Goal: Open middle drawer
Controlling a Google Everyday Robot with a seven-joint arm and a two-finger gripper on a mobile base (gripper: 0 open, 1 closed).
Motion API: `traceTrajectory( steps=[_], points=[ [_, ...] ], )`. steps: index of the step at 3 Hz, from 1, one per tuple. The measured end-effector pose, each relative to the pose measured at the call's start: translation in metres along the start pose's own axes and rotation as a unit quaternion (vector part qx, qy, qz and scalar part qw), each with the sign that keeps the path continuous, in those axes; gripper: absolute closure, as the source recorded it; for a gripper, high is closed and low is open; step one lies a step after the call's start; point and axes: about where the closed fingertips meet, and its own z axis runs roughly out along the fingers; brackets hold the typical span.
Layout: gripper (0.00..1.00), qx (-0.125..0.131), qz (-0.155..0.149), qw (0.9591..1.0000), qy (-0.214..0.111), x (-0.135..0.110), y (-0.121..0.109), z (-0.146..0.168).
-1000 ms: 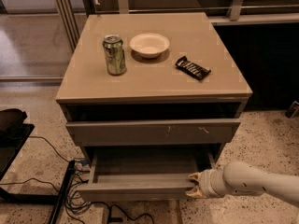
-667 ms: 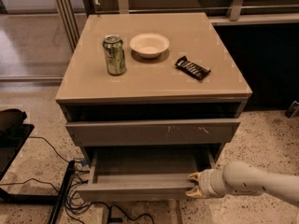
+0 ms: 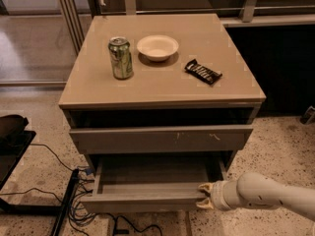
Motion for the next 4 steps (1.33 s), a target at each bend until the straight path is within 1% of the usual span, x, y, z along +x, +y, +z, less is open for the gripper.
traceTrajectory(
  steps=[1,2,3,4],
  points=[
    [1.00,0.001,0.004,1.0000,-0.001,-0.0010,0.0062,-0.0036],
    [1.00,0.001,0.004,1.0000,-0.001,-0.0010,0.0063,-0.0036],
    [0.81,0.001,0.004,1.0000,-0.001,-0.0010,0.0063,-0.0036],
    [0.58,0.001,0.004,1.0000,-0.001,-0.0010,0.0063,-0.0035]
  ],
)
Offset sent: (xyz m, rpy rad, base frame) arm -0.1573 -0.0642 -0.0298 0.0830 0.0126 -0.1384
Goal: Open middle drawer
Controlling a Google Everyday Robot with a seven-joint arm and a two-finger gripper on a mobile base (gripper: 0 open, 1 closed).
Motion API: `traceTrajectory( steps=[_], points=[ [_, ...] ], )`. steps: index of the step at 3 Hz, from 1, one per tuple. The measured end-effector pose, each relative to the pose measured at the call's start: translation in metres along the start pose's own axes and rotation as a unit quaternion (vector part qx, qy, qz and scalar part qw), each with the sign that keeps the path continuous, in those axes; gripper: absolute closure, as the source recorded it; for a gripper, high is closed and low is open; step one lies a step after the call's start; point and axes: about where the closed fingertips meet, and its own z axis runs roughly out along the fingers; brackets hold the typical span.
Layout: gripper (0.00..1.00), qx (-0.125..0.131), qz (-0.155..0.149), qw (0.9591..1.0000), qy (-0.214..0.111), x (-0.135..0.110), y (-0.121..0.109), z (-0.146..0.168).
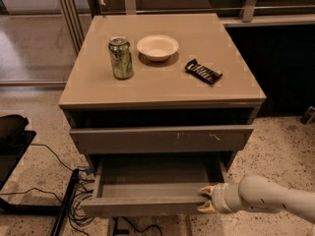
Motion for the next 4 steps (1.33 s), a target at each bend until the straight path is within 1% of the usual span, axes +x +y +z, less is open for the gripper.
traceTrajectory(
  steps=[1,2,4],
  points=[
    [0.35,0.000,0.000,1.0000,0.000,0.000,0.000,0.000],
    [0.37,0.000,0.000,1.0000,0.000,0.000,0.000,0.000],
    [0.84,-0.014,0.002,0.9998,-0.015,0.006,0.024,-0.002]
  ],
)
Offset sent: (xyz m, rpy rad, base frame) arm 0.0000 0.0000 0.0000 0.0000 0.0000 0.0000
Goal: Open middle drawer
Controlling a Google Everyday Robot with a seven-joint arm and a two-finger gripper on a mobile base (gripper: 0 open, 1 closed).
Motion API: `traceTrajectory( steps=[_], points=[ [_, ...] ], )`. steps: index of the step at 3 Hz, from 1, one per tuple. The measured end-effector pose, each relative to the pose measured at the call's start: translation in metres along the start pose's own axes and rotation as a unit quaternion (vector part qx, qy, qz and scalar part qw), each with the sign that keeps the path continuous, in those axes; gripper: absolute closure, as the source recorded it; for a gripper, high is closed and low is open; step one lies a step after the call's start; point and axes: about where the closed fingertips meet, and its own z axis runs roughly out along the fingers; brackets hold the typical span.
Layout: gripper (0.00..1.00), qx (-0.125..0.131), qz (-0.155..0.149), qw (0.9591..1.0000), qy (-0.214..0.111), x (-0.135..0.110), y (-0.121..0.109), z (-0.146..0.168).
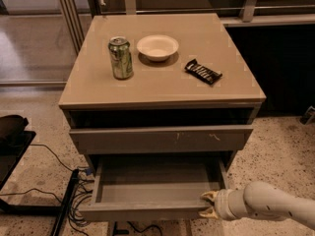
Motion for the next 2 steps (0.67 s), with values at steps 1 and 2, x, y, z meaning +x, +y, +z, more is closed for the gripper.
traceTrajectory(
  steps=[1,2],
  points=[
    [1.00,0.000,0.000,1.0000,0.000,-0.0028,-0.0007,-0.0040],
    [1.00,0.000,0.000,1.0000,0.000,-0.0032,-0.0008,-0.0048]
  ],
)
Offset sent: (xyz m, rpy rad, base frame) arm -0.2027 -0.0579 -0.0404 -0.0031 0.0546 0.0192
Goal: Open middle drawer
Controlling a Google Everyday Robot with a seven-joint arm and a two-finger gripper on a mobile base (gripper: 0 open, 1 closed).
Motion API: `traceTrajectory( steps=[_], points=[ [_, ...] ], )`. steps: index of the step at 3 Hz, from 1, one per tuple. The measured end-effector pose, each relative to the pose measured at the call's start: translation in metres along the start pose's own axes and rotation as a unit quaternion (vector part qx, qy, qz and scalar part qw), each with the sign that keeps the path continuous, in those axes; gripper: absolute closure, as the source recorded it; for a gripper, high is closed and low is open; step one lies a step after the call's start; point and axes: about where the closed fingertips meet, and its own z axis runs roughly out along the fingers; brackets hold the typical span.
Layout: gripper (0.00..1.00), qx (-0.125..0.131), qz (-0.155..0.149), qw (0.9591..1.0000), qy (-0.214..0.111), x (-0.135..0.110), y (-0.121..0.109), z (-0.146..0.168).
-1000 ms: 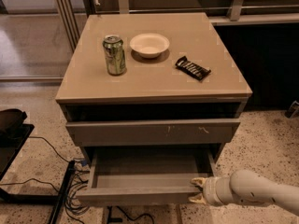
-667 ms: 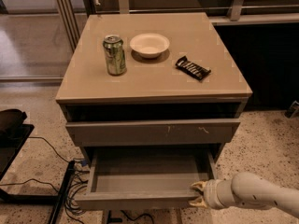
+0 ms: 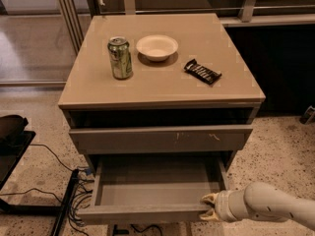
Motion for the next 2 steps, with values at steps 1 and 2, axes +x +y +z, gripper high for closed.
traceTrajectory(
  steps=[1,2],
  points=[
    [1.00,-0.003,0.006,1.0000,-0.001,0.0087,0.0188,-0.0027],
    [0.81,-0.003,0.006,1.0000,-0.001,0.0061,0.0181,-0.0064]
  ],
)
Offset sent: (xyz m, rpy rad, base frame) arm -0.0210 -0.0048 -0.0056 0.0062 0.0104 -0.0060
